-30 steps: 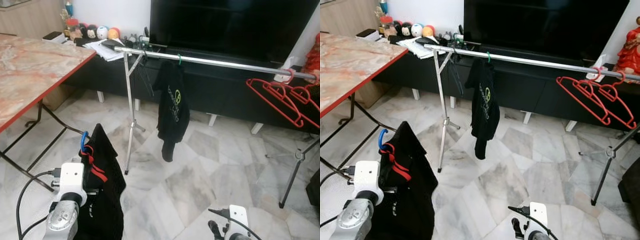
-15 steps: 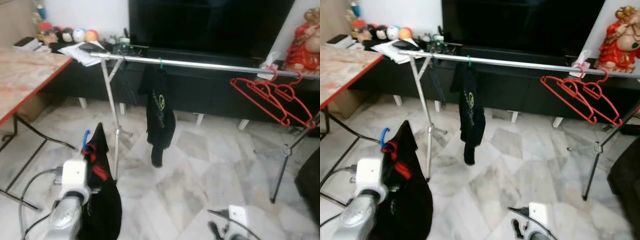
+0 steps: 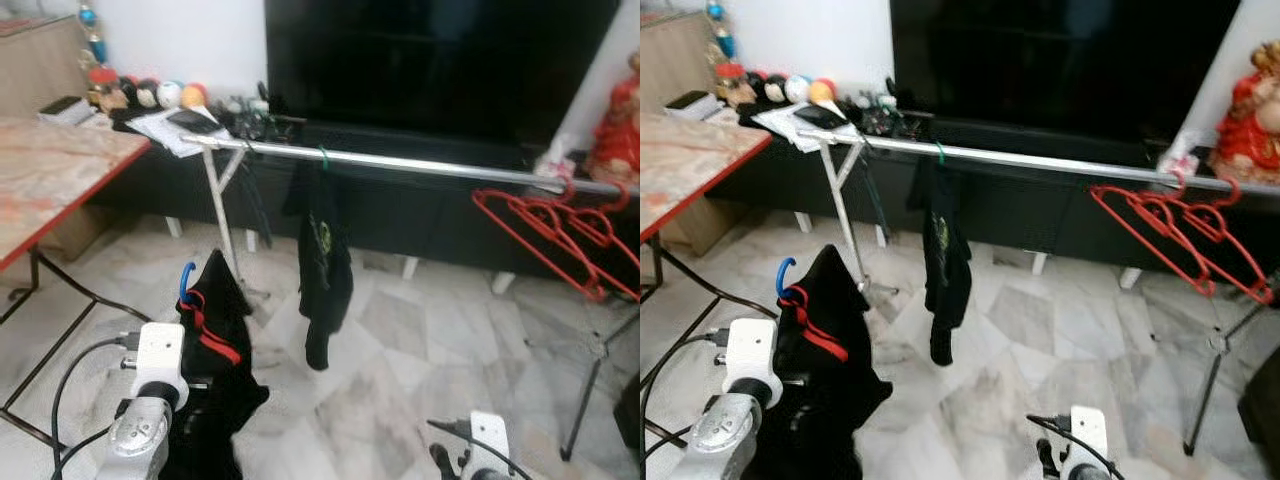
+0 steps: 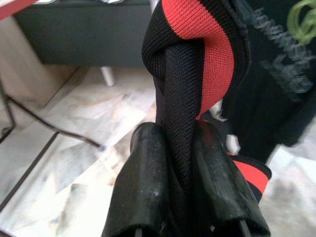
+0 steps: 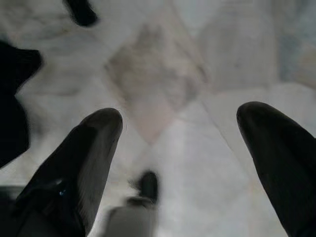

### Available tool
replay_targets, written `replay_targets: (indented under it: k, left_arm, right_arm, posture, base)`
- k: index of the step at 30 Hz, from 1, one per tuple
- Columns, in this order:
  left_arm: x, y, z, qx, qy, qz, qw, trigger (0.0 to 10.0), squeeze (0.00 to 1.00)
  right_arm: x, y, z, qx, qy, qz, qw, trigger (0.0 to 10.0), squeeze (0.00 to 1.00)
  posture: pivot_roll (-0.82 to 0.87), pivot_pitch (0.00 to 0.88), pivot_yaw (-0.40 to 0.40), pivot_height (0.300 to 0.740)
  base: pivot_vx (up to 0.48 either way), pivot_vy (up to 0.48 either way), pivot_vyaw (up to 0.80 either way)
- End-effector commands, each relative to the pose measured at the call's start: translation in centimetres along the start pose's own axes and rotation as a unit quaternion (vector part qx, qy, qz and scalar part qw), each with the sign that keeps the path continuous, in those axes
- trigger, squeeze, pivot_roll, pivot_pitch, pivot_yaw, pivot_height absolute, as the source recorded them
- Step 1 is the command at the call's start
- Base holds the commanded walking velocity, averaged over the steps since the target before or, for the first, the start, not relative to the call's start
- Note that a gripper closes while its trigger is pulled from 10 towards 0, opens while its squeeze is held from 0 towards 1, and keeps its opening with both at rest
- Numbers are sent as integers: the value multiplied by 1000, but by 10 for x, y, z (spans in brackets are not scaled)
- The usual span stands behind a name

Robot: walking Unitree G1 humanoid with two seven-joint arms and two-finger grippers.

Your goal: Hang hanger

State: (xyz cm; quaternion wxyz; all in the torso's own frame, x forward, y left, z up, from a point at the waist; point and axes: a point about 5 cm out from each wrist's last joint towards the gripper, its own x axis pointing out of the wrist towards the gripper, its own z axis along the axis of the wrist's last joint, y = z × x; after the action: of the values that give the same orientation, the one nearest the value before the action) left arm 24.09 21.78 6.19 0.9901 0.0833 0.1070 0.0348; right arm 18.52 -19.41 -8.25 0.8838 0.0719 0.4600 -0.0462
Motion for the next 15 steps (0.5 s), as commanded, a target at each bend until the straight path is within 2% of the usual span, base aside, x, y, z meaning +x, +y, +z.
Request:
replay_targets:
  k: [1, 5, 15]
  left_arm:
    - [4, -2, 13, 7, -27, -4, 1000, 10000, 0]
    - [4, -4, 14, 8, -28, -12, 1000, 10000, 0]
    - [3, -10, 15, -10, -39, -32, 999, 10000, 0]
  right_arm:
    - [-1, -7, 1, -3, -1, -10, 1000, 10000, 0]
    - [-1, -6, 0, -4, 0, -9, 1000, 10000, 0]
    - [-1, -7, 0, -5, 0, -10, 1000, 10000, 0]
  posture:
    - [-34, 0, -43, 740]
    - [-34, 0, -41, 740]
    - [-30, 0, -42, 740]
  base:
    - [428, 0, 0]
    - [382, 0, 0]
    - [0, 0, 0]
